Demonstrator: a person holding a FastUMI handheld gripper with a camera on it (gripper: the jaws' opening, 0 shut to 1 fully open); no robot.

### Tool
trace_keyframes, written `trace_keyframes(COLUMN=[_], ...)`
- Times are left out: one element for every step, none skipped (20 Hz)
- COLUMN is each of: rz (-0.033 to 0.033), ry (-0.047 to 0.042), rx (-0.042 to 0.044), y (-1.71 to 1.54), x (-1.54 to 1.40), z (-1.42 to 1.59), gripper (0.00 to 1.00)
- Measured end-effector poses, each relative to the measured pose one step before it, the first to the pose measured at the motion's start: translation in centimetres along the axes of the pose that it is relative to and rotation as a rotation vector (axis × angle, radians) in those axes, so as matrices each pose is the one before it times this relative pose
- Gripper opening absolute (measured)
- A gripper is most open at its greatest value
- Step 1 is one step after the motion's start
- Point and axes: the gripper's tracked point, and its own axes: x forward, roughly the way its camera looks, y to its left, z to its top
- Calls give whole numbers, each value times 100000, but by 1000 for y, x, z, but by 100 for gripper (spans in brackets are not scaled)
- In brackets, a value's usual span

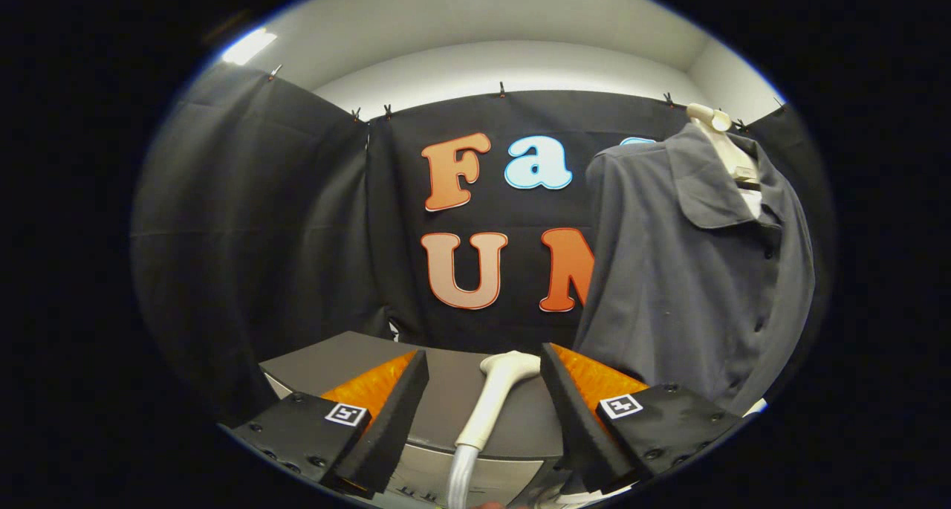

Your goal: Iron the clothes twice with a garment steamer, once on the left side and once on the right side.

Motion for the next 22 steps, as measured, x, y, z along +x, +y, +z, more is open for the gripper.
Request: trace_keyframes(rz=[-327,-589,-813,-323,-72,-486,-505,-683,-1551,-1633,-1586,-1610,-1337,-1049,-1235,-1792,-1668,-1021,505,-197,-280,366], ry=[929,1271,2373,3211,3526,4036,3946,3087,2104,1796,1695,1353,1414,485,-113,485,768,2351,1826,1734,2285,2581], rx=[-294,-898,-1134,-426,693,1476,2245,2387,2403,1572,867,277,-159,-148,-617,-1044,-435,403,1051,1073,992,1028], y=[514,461,352,381,157,82,-39,-305,-728,-596,-526,-478,-462,-355,-242,-443,-356,-277,-52,-284,-245,11], x=[1396,1473,1434,1623,1500,1335,1265,1019,1008,889,945,720,494,351,568,482,444,449,522,324,290,503], z=[-333,-520,-875,-1133,-1258,-1352,-1337,-1019,-612,-584,-491,-451,-463,-6,189,-55,-222,-445,-498,-402,-449,-442], gripper=[97,97,97,98,98,98,99,99,98,98,98,98,98,98,98,98,98,98,98,96,95,94])
